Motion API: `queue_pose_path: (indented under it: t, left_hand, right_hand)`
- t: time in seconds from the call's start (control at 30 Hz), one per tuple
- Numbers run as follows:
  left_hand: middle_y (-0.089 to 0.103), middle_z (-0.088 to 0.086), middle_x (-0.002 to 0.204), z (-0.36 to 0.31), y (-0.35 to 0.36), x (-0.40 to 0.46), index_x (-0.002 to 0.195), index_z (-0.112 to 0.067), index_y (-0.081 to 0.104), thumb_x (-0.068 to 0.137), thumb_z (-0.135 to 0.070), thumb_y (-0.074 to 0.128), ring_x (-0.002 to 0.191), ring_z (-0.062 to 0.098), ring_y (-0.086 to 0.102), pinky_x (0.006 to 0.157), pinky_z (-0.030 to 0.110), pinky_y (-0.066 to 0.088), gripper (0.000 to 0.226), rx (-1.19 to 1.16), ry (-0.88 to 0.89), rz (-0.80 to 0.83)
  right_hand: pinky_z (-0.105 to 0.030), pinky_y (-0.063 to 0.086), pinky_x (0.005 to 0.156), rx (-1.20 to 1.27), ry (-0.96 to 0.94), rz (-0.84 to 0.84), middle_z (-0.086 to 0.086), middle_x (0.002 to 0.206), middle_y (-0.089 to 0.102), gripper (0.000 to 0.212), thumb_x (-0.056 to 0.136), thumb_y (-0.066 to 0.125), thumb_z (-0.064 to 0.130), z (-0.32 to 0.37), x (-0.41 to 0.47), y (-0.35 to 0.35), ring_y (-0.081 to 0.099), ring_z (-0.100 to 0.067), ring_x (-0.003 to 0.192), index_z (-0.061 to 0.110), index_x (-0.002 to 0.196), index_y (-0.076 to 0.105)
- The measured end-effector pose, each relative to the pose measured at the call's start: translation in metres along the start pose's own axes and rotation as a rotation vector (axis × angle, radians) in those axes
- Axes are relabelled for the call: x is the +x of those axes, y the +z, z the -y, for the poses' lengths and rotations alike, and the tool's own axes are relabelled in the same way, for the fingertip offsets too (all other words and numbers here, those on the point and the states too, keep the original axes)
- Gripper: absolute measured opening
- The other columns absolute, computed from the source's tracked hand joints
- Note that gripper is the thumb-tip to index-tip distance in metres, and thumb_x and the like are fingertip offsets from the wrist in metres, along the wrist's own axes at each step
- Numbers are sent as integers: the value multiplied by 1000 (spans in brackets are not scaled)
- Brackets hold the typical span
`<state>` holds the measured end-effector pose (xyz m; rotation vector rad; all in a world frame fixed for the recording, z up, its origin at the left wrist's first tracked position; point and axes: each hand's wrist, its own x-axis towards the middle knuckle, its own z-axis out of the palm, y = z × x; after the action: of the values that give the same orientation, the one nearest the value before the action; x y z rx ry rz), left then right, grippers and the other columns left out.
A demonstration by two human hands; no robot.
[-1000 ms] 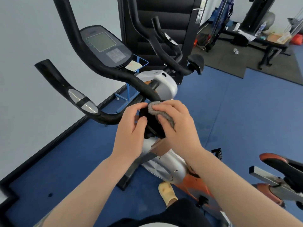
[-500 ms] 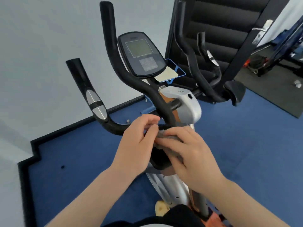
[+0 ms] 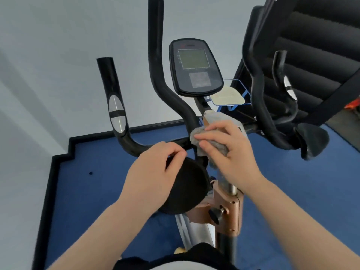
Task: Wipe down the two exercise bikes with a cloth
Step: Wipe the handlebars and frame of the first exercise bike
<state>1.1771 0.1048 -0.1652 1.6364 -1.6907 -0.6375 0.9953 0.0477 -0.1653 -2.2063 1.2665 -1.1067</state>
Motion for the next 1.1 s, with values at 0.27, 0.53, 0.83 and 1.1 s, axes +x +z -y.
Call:
queue_pose_path:
  t: [0.27,0.53,0.83,1.1]
  left_hand:
    - [56,-17,87,-19,5,1,90,-40,60,93,-51,35,82,0,54,68,19,43,27,218,-57,-38]
    - [51,-6,61,-19,14,0,66,-25,48,94,-50,38,59,9,50,52,27,32,40,294,-190,-147]
    - [52,-4,59,-23,15,0,66,-24,49,92,-52,36,57,9,51,51,28,33,40,317,-192,-176]
    - [50,-3,58,-22,15,-3,65,-24,47,93,-50,37,56,11,50,52,28,34,40,315,-201,-176]
  right_hand:
    - [-12,39,94,95,-117,13,-1,109,56,21,82,71,7,-13,-17,3,50,3,109,16,101,74]
    - [-22,44,94,110,-204,8,-3,111,55,22,84,69,9,-24,-29,8,55,-12,106,13,105,73]
    - [-30,47,88,114,-311,53,-7,108,57,22,85,65,9,-27,-35,14,54,-18,102,9,106,72]
    - [-24,45,90,150,-216,-17,-3,110,52,20,86,66,10,-28,-35,20,53,-14,103,9,106,72]
